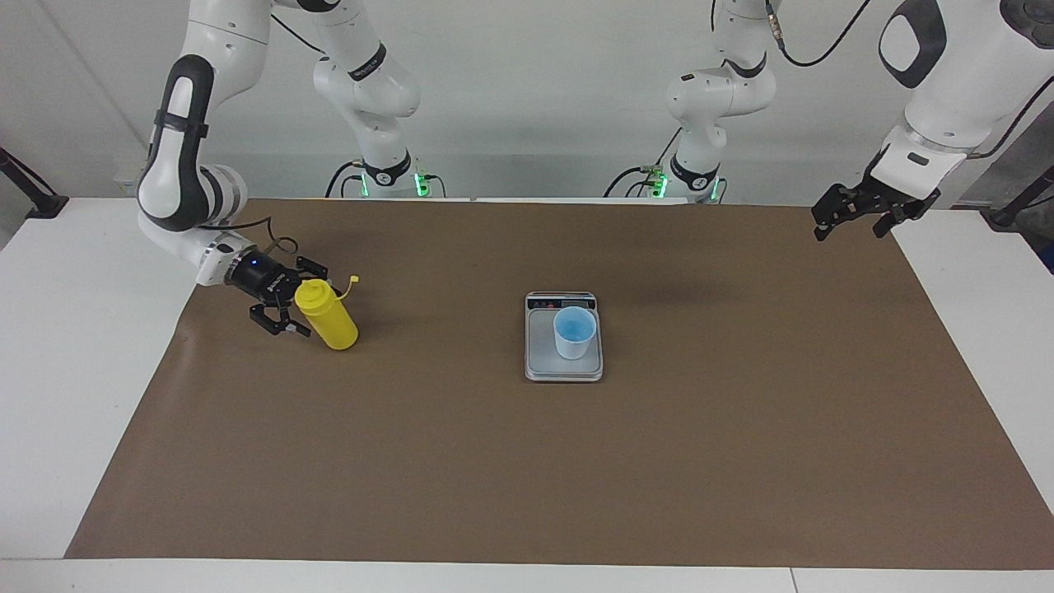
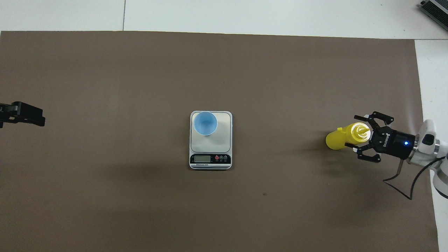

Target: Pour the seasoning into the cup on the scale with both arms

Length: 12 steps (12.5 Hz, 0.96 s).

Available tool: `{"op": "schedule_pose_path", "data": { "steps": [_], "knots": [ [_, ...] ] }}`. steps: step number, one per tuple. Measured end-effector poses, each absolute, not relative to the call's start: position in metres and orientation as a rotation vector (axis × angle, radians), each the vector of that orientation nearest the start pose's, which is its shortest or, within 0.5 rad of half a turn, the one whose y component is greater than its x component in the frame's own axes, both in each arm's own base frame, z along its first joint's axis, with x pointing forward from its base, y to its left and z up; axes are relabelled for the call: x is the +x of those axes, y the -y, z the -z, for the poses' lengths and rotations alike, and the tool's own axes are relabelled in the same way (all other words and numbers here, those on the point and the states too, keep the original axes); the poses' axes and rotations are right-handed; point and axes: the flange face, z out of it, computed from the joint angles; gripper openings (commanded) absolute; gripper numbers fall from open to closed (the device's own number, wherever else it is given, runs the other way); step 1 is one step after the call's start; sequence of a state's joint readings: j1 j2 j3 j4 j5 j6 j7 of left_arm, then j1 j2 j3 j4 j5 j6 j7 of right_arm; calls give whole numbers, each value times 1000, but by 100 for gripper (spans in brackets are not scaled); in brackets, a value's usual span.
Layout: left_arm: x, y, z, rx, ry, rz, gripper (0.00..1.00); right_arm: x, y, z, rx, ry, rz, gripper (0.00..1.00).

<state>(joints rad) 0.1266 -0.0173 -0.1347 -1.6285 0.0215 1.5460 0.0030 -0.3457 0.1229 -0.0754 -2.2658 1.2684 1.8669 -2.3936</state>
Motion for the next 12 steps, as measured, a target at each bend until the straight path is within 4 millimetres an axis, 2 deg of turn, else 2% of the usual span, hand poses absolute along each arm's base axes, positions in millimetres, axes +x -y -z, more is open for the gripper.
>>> {"op": "schedule_pose_path", "data": {
  "steps": [4,9,12],
  "knots": [
    [545,3,-605,-3116,-17,-102,100,485,140,-358,-1915,1274,1123,100],
    [545,3,-605,-3116,-17,-102,100,478,140,-388,-1989,1232,1022,100],
    [545,3,-605,-3116,-17,-102,100,473,131,-429,-2108,1219,841,100]
  ]
}}
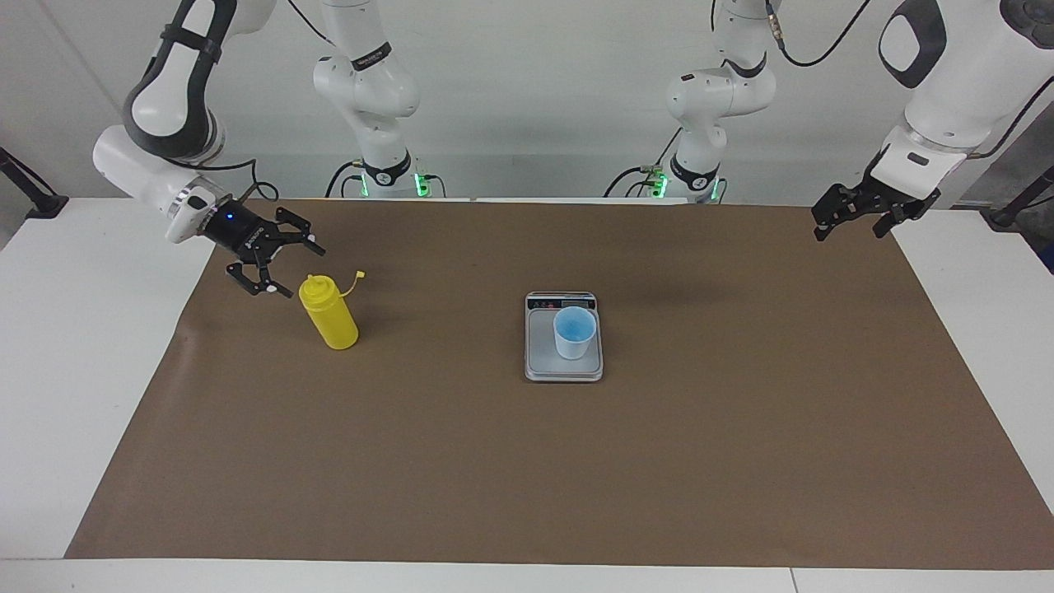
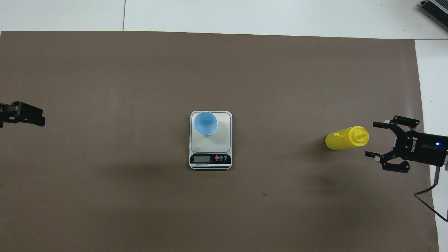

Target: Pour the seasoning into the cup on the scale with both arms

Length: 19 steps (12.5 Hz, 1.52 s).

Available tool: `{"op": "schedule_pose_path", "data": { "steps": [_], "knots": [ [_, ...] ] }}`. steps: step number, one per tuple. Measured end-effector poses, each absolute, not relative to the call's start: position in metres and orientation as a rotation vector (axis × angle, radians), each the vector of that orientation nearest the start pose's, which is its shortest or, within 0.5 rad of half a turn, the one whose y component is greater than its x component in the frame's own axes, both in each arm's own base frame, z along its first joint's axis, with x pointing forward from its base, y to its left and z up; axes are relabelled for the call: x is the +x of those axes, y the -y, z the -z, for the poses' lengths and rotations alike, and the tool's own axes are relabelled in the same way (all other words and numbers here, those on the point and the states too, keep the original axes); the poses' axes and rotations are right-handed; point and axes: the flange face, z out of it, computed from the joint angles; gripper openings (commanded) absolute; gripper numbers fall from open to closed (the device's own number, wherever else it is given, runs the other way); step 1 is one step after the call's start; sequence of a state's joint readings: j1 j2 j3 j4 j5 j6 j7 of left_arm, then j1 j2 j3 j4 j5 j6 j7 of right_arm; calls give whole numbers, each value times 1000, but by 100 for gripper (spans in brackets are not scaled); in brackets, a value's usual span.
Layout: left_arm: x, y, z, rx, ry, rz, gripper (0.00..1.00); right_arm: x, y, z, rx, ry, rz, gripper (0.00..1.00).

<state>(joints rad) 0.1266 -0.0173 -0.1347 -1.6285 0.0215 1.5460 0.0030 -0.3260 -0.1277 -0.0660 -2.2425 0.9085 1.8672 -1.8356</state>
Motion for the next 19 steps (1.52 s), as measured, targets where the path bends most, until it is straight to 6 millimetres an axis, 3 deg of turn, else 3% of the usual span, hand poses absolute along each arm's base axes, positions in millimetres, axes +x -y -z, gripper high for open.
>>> {"op": "schedule_pose_path", "data": {
  "steps": [4,7,9,14,19],
  "knots": [
    [545,3,-605,-3116,-17,-102,100,491,104,-499,-2367,1133,595,100],
    [545,3,-605,-3116,-18,-102,100,505,94,-542,-2627,959,431,100],
    [545,3,-605,-3116,-18,-102,100,512,75,-564,-2789,822,348,100],
    [545,3,-605,-3116,-17,-102,100,529,45,-600,-3055,471,308,100],
    [545,3,-605,-3116,-17,-102,100,546,40,-618,-3111,54,341,100]
  ]
}}
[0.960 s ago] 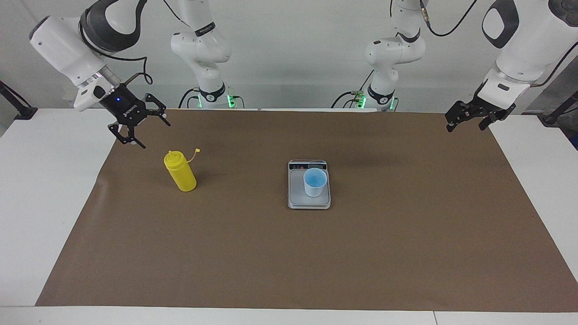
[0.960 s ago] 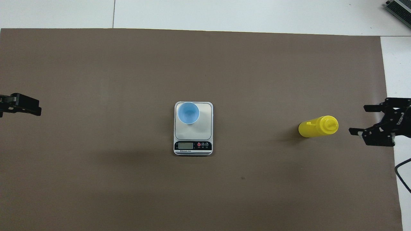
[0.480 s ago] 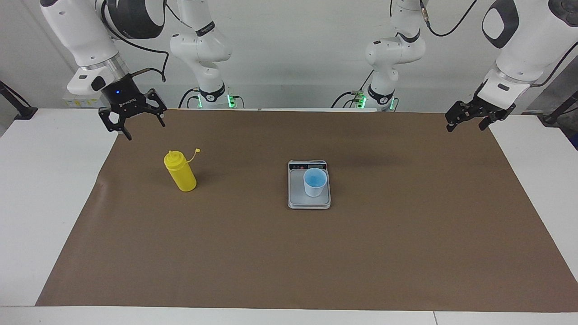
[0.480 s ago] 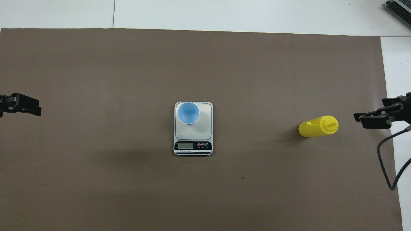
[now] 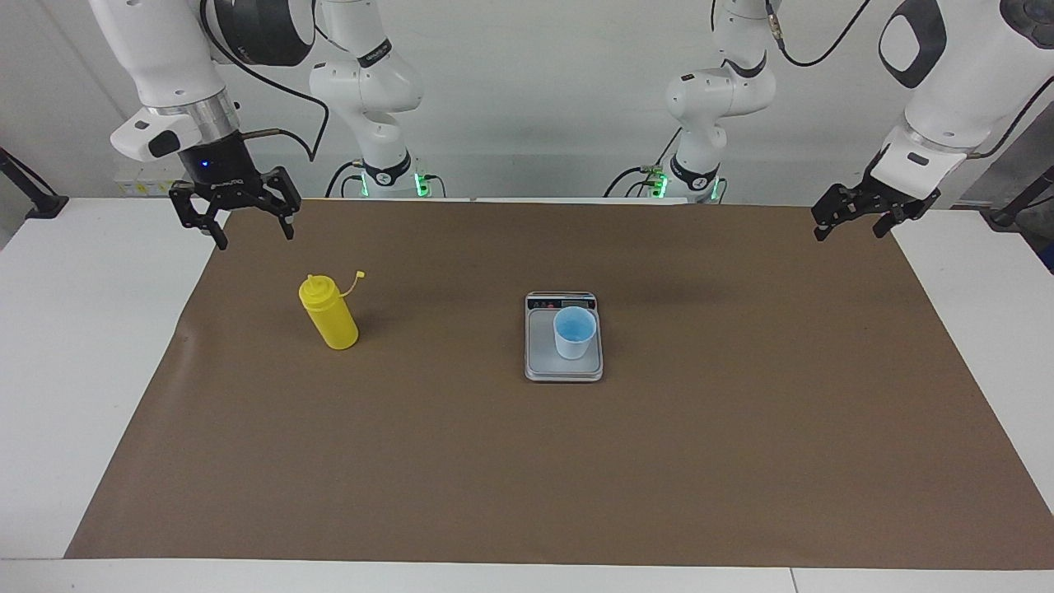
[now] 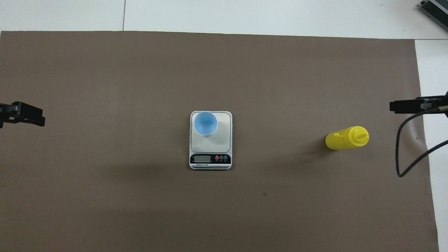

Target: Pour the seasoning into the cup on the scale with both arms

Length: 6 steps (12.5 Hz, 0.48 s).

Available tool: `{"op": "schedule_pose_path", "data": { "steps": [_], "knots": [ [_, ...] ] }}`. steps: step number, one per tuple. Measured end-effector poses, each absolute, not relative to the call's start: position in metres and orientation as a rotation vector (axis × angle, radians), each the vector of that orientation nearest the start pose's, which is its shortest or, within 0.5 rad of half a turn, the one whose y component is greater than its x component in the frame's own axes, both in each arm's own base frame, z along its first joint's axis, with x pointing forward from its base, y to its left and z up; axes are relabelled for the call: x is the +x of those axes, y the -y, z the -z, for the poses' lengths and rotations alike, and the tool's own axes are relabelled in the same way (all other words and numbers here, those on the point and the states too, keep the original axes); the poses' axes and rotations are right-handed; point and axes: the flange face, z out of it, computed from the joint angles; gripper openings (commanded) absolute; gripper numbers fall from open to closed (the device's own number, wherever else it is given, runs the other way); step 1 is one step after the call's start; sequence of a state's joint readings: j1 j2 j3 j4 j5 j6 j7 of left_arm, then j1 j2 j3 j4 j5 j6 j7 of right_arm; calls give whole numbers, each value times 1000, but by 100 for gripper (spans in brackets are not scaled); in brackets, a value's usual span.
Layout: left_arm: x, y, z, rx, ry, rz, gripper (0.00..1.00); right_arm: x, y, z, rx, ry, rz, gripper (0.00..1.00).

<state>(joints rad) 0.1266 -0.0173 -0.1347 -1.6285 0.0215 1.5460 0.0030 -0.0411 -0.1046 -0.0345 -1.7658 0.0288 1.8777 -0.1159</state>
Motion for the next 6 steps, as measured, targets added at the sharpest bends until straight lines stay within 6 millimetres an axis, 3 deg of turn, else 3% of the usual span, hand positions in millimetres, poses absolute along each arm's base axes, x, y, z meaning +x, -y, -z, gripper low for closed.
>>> {"op": "schedule_pose_path", "data": {
  "steps": [6],
  "knots": [
    [545,3,-605,-3116,-17,-102,100,554,44,-653,-3135,-175,218,100]
  ]
}}
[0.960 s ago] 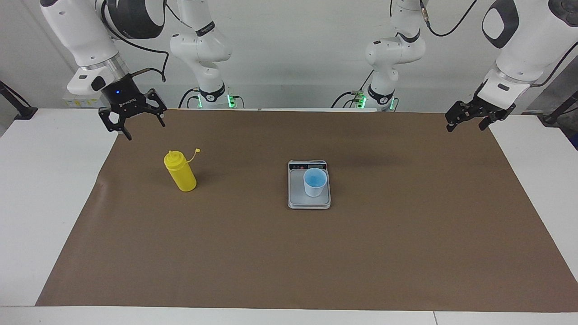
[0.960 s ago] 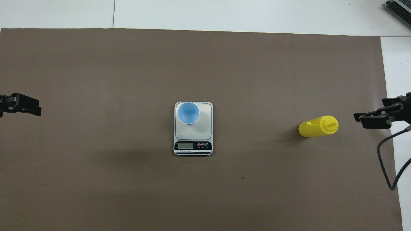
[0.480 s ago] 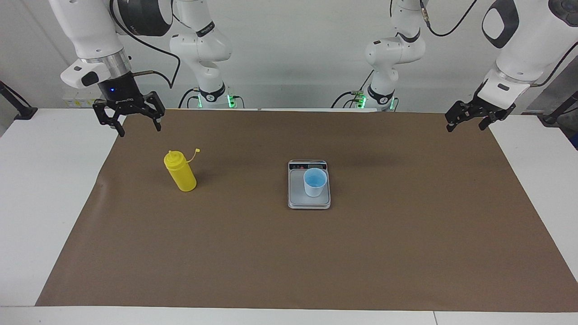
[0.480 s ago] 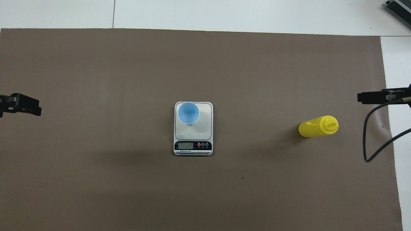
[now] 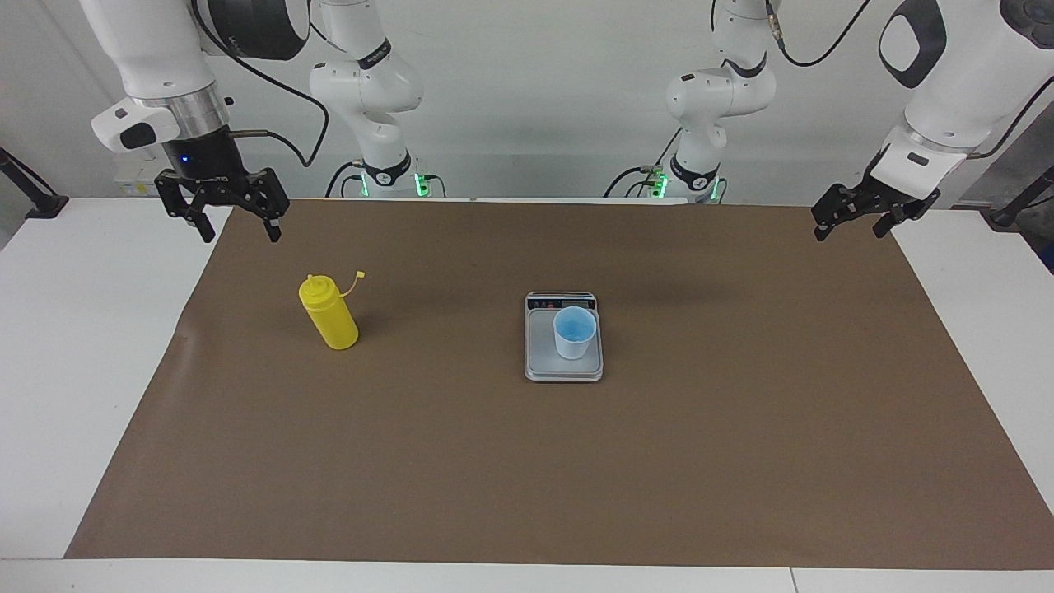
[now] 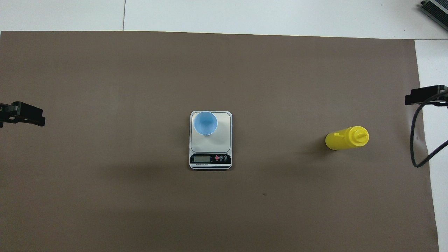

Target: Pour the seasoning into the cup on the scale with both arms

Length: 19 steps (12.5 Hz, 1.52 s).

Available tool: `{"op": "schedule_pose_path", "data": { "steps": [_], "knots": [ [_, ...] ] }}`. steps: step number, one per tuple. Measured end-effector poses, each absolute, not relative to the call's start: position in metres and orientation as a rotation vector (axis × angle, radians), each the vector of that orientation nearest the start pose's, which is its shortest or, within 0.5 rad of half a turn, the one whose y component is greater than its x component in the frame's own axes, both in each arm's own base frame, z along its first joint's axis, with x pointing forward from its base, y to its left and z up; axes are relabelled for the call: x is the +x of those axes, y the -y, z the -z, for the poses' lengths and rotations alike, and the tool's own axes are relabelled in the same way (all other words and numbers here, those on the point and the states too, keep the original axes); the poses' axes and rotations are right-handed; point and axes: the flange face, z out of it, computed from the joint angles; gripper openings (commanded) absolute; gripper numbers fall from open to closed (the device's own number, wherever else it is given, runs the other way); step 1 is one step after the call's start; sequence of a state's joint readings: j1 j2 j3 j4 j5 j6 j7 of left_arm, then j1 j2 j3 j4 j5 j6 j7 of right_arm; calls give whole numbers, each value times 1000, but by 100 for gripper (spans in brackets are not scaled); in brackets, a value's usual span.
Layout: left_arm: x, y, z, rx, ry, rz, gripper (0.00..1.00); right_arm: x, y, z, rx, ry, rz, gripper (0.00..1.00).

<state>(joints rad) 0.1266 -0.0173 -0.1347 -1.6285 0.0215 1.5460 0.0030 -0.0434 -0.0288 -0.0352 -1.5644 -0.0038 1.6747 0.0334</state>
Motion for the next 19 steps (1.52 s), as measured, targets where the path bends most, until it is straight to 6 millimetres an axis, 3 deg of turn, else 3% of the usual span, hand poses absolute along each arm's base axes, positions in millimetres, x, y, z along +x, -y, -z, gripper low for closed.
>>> {"op": "schedule_pose_path", "data": {
  "steps": [3,19],
  "knots": [
    [545,3,-605,-3116,-17,-102,100,557,45,-656,-3135,-246,167,100],
    [545,3,-605,-3116,-17,-102,100,550,49,-646,-3137,-267,51,100]
  ]
}}
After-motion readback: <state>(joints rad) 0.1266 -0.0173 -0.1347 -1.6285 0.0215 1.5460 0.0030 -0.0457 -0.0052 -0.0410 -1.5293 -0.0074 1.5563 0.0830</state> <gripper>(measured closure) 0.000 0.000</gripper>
